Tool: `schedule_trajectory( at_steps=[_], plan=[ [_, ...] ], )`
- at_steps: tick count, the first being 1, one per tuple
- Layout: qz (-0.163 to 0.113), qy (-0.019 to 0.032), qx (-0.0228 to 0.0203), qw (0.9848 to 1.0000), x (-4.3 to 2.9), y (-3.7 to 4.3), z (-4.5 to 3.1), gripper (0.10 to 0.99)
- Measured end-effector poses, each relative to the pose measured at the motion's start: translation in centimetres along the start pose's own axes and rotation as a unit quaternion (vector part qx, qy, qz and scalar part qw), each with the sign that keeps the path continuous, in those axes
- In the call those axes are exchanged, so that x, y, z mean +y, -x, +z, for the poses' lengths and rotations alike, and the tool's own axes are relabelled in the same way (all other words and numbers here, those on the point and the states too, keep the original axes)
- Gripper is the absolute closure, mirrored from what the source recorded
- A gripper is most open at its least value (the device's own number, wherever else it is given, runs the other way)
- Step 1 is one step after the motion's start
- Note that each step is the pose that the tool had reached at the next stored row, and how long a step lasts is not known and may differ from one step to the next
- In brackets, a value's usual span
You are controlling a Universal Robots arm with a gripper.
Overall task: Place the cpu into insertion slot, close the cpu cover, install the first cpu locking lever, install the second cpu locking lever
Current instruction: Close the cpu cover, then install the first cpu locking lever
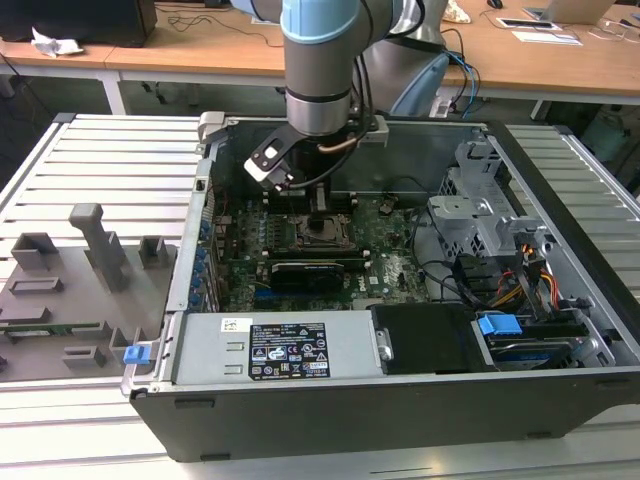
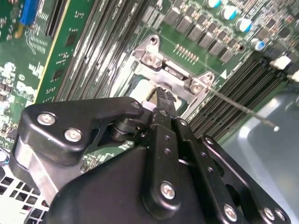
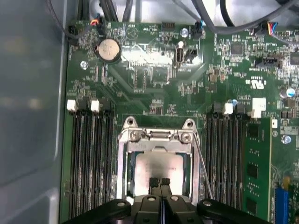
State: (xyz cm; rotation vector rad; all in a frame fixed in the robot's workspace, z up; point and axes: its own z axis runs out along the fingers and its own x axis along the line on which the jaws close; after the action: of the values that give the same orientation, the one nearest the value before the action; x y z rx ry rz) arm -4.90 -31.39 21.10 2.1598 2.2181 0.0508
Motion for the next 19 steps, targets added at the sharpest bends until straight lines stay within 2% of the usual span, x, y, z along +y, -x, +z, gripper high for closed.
schedule_trajectory(
  at_steps=[8,13,19],
  plan=[
    [0.0,-0.0001,0.0,1.0,0.89,0.03,0.05,0.98],
    [0.0,-0.0001,0.0,1.0,0.96,0.03,-0.03,0.98],
    [0.0,-0.0001,0.0001,1.0,0.99,0.03,-0.53,0.98]
  ],
)
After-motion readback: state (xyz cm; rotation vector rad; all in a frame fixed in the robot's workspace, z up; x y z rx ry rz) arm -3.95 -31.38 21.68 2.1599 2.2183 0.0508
